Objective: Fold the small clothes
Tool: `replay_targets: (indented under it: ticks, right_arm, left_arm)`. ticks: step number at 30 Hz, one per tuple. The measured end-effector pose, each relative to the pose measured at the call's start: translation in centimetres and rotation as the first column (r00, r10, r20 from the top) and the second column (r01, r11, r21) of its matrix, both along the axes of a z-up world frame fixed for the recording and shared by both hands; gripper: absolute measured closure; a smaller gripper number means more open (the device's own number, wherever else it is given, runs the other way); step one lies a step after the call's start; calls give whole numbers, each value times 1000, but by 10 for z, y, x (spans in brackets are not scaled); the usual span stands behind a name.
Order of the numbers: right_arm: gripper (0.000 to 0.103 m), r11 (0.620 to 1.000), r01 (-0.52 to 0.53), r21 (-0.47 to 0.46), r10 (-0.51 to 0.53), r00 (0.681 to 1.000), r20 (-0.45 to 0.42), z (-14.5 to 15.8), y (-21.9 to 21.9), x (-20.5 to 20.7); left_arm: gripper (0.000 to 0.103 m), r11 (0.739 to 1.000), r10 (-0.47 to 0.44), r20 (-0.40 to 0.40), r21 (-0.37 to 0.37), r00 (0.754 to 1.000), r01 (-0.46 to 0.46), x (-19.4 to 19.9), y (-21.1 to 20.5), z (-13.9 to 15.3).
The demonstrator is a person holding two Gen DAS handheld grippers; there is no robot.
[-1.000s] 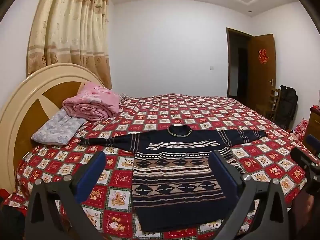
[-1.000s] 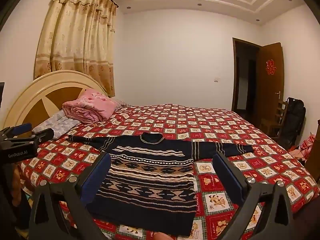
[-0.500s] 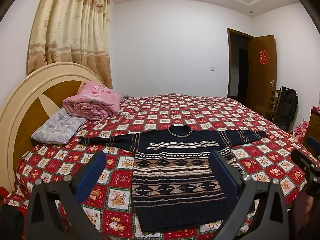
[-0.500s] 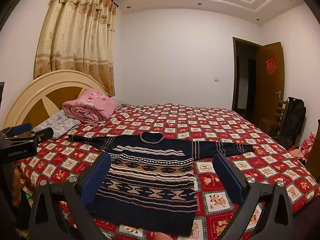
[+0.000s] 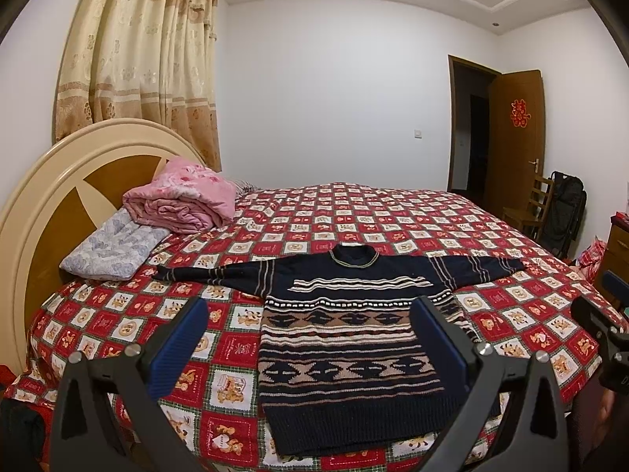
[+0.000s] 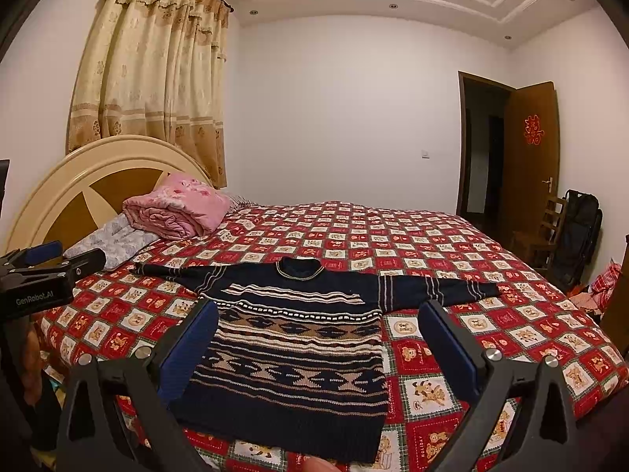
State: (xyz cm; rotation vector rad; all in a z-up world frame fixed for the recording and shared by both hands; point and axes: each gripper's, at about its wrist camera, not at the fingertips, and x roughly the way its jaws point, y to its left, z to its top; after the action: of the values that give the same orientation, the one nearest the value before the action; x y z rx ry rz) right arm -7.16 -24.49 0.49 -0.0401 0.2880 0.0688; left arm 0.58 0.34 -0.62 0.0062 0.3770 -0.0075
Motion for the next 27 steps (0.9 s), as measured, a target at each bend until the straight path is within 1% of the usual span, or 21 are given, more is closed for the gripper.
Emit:
replay_targets:
  ticks: [27]
  right_arm:
    - [1, 1000, -4, -8, 4, 1000, -7, -7, 7, -1]
  left_arm:
    - [0, 1000, 1, -2, -5, 1000, -1, 0, 1, -5]
